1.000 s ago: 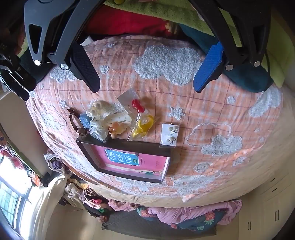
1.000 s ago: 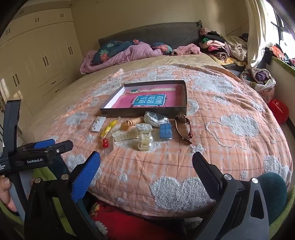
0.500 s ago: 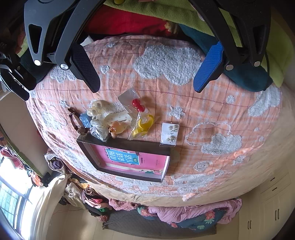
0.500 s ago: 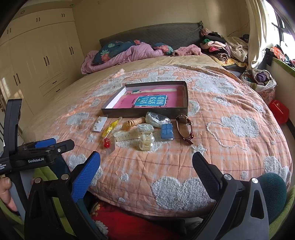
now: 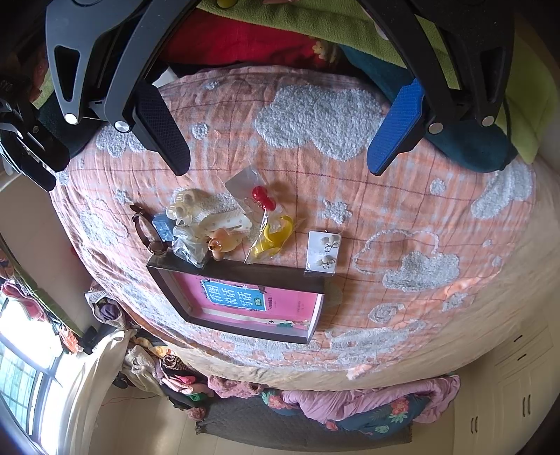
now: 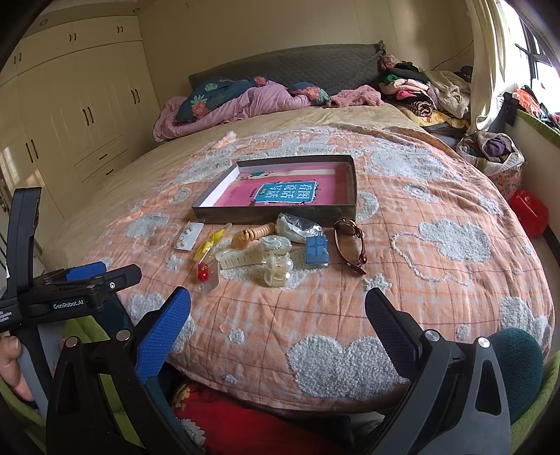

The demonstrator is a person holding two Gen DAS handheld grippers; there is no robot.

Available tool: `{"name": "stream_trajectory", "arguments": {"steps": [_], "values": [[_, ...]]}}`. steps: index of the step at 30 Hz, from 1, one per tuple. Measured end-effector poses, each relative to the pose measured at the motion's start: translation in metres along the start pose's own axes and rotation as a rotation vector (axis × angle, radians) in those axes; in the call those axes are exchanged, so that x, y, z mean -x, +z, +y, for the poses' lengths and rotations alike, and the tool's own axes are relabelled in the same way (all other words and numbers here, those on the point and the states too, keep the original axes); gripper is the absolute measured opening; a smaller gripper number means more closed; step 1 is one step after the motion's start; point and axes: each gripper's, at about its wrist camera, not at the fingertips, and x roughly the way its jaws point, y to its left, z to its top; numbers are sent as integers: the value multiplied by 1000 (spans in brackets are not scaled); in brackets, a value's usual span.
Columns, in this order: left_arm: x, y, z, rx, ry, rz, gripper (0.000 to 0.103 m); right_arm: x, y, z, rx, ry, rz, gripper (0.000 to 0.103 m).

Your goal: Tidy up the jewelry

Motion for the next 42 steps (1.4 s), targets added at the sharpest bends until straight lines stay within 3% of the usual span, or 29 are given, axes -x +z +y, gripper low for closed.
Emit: {"name": "stream_trajectory", "arguments": {"steps": [33, 42], "values": [[9, 12, -3, 0, 6, -3, 95, -3, 2, -1, 8, 3, 0, 99], [-16, 22, 14, 35, 37, 5, 95, -23, 19, -8, 13, 36, 27, 99]]}}
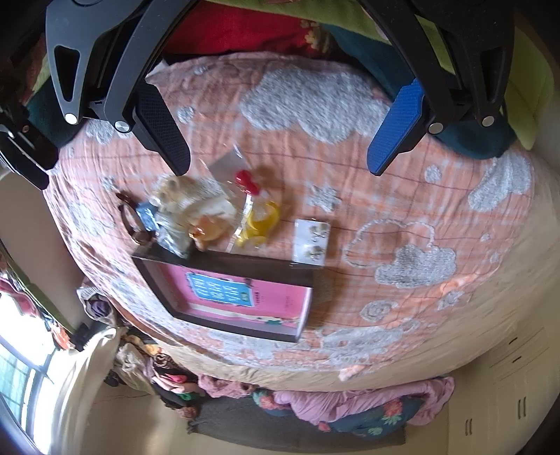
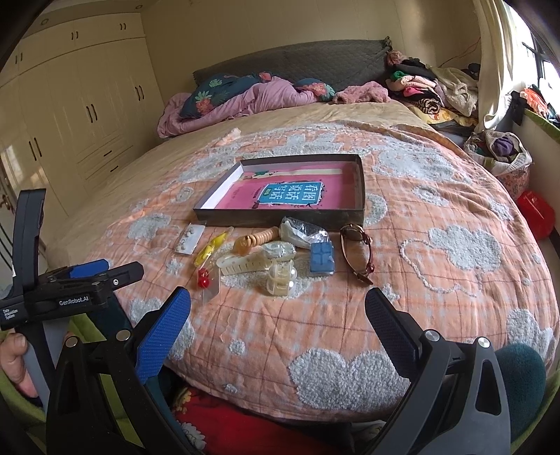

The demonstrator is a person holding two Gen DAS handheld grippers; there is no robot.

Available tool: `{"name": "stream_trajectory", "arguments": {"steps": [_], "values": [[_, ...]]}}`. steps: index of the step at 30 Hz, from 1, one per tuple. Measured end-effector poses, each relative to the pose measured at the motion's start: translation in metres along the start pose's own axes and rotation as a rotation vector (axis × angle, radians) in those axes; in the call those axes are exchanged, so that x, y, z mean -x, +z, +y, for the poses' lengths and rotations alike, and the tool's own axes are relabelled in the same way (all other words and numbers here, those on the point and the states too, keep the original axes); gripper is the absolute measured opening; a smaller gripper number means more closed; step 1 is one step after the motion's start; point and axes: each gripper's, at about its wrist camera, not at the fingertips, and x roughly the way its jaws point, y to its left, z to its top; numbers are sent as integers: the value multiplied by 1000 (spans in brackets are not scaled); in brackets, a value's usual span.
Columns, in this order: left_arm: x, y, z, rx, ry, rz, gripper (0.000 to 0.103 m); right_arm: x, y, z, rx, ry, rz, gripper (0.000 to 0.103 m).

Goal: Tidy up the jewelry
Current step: 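Grasp the red bead earring bag with the left tool while the right tool grasps the brown watch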

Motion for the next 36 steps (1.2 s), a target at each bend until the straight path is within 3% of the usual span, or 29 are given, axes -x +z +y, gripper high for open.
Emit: {"name": "stream_trajectory", "arguments": {"steps": [9, 12, 21, 30, 36], "values": [[-18, 19, 39, 57, 85, 1, 95, -20, 34, -14, -2, 11, -3, 99], [-27, 21, 43, 62, 81, 23, 95, -23, 45, -16, 1, 23, -18, 99], [-61, 15, 26, 12, -45, 118, 95, -42, 78, -29, 13, -1, -54, 99], [-93, 1, -1, 24, -186, 219, 95, -71, 77, -56, -22, -52, -22, 99], [-107, -3, -21, -1, -191, 230, 92, -99, 63, -73, -40, -66, 42, 99]]}}
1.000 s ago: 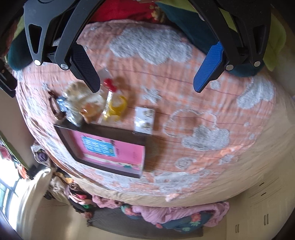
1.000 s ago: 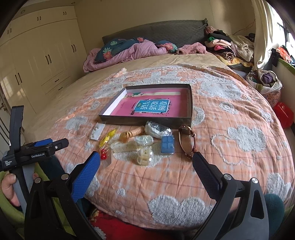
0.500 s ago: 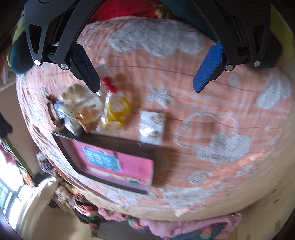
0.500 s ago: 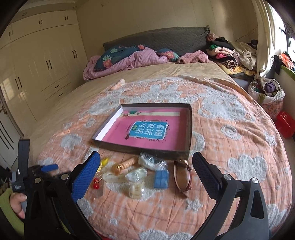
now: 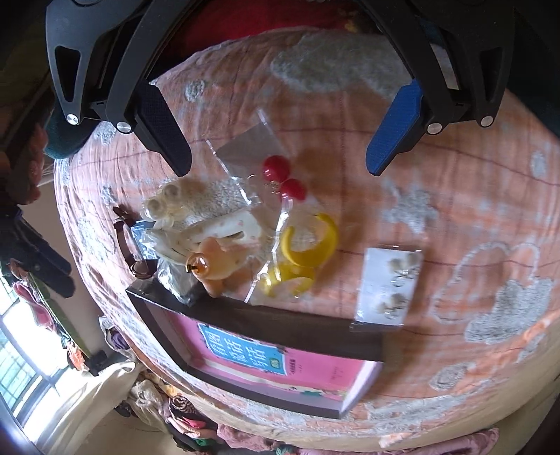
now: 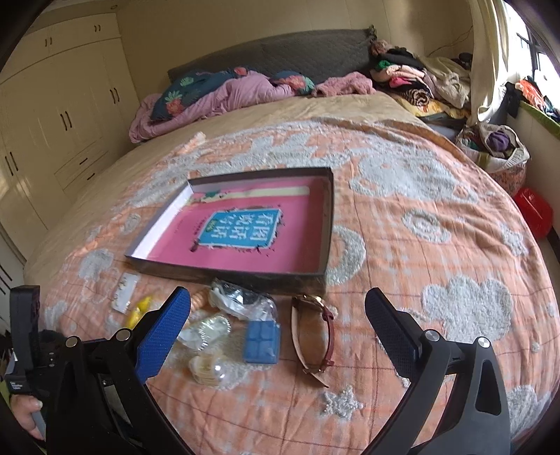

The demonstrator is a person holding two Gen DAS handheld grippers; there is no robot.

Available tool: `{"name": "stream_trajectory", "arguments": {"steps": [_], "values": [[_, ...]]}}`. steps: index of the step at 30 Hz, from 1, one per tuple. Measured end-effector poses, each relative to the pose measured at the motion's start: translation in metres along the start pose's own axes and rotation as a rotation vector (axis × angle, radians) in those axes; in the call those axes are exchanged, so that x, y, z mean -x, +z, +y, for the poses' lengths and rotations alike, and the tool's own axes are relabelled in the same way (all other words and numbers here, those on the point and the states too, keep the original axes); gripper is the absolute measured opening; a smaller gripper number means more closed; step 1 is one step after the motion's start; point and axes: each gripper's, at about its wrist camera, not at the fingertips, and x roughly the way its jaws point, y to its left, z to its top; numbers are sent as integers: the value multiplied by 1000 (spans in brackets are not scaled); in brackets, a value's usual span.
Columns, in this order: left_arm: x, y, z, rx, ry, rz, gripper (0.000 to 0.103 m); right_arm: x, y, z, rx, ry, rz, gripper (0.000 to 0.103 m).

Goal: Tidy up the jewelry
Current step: 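Grasp the red bead earring bag with the left tool while the right tool grasps the brown watch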

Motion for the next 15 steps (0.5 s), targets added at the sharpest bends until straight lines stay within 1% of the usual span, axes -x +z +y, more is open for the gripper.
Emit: {"name": "stream_trajectory", "arguments": {"steps": [3, 4, 6, 7, 9, 10, 11, 13, 14, 15], "values": [[-11, 0, -8, -24, 21, 2, 87, -14, -5, -6, -1, -6, 31, 99], [-15, 0, -10, -29, 32, 6, 82, -18, -7, -8, -6, -7, 39, 99], [-20, -1, -12, -41, 57, 3, 77, -24, -10, -13, -10, -8, 51, 99], [-23, 0, -12, -55, 74, -6, 71, -27, -11, -15, -11, -15, 56, 99], [-24, 0, -12, -71, 80, -14, 66, -33, -14, -21, -19, -23, 72, 99], [-24, 1, -13, -82, 81, -20, 60, -36, -15, -24, -22, -22, 82, 99], [-25, 1, -13, -93, 86, -24, 59, -40, -16, -26, -22, -23, 90, 99], [-24, 0, -12, -106, 81, -34, 57, -47, -18, -30, -25, -27, 110, 95], [-23, 0, -12, -109, 77, -37, 51, -50, -18, -32, -25, -21, 118, 88], [-22, 1, -11, -110, 77, -41, 48, -55, -19, -33, -24, -14, 135, 82]]}}
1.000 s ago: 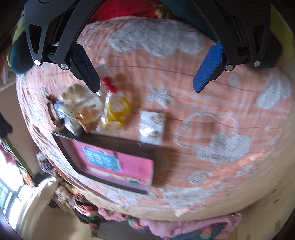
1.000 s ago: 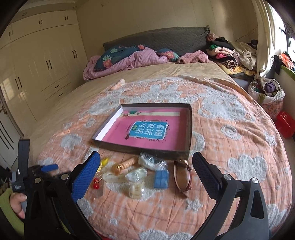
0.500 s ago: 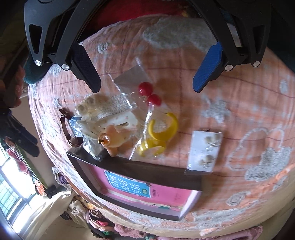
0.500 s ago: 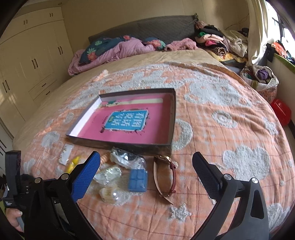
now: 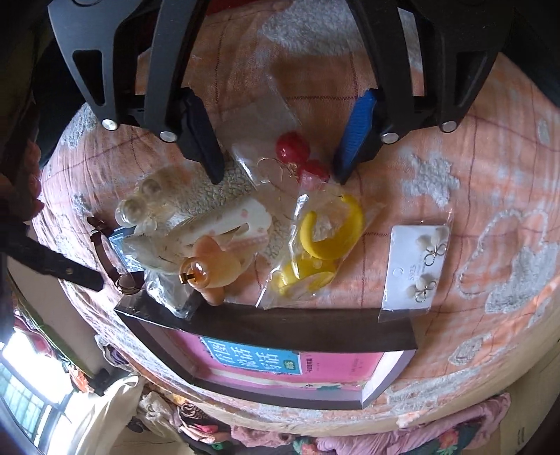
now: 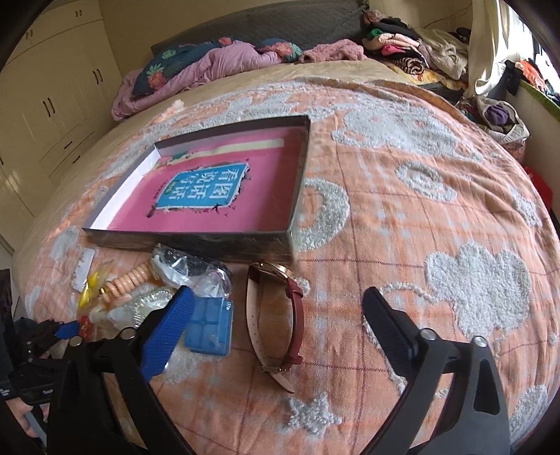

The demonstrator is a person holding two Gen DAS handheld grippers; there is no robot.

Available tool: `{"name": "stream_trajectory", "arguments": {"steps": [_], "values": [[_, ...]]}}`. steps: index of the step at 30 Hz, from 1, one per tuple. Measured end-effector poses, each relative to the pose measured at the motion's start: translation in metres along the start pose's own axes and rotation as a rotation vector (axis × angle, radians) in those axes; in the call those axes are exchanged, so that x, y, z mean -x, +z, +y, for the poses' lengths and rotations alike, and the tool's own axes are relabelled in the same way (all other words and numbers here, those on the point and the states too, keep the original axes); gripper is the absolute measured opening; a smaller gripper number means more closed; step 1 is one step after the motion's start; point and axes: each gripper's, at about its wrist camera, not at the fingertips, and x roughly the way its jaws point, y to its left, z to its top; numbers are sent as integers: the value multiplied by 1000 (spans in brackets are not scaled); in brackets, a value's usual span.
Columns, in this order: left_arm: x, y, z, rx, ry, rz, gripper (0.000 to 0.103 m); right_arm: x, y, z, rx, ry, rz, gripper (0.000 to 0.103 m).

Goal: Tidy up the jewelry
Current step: 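Grasp the red bead earring bag with the left tool while the right tool grasps the brown watch, then carry the earring bag with the left tool while the right tool carries the watch over the pink box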

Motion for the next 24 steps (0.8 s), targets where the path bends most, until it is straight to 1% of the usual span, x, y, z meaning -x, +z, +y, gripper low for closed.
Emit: {"name": "stream_trajectory", "arguments": {"steps": [4, 5, 6, 7, 9, 10, 13, 14, 18, 20, 24], "values": [[5, 1, 6, 11, -38, -4, 41, -16, -1, -2, 4, 5, 44, 77], [7, 1, 6, 9, -45, -6, 39, -19, -1, -1, 11, 4, 50, 74], [10, 0, 8, 7, -54, -6, 39, -23, -1, 0, 21, 3, 61, 68], [11, -1, 9, 7, -61, -6, 38, -27, -1, 1, 27, 5, 71, 66], [16, -3, 12, 6, -72, -5, 37, -33, -2, 3, 45, 1, 80, 56], [18, -4, 11, 6, -74, -8, 37, -36, -1, 3, 55, -8, 81, 54], [26, -2, 15, 12, -89, -14, 36, -40, -3, 4, 74, -16, 70, 44], [29, -2, 15, 10, -92, -18, 36, -39, -3, 5, 77, -11, 64, 37], [43, 1, 18, 13, -97, -47, 36, -30, -6, 5, 88, -14, 40, 32], [49, 3, 20, 17, -100, -57, 35, -24, -7, 4, 74, 1, 29, 32], [62, 6, 26, 22, -108, -73, 35, 0, -9, 2, 49, 8, -32, 31]]}}
